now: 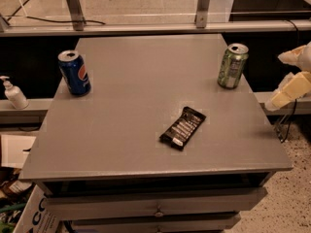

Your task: Move green can near pepsi can

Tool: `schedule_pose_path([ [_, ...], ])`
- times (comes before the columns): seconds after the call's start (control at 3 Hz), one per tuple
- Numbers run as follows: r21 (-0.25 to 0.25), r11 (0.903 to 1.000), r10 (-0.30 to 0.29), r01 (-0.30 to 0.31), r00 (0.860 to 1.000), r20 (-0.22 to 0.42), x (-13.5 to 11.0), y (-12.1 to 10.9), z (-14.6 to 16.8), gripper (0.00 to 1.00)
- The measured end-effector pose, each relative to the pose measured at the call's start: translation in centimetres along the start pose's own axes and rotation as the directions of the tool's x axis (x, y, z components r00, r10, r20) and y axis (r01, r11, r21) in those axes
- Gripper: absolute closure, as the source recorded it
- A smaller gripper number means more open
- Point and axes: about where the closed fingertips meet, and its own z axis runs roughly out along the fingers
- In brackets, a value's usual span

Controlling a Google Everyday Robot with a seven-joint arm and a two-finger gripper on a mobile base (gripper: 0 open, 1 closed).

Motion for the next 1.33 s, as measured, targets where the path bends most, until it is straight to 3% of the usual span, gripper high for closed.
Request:
schedule_pose_path([
  [0.33,-0.014,0.9972,0.074,-0.073,0.99,0.121,0.3,-2.5,1.2,0.0],
  [0.67,-0.043,0.9917,0.128,-0.121,0.965,0.229,-0.2,-4.0,2.5,0.0],
  [1.33,-0.112,0.9852,0.162,-0.13,0.919,0.358,-3.1,-4.0,5.7,0.0],
])
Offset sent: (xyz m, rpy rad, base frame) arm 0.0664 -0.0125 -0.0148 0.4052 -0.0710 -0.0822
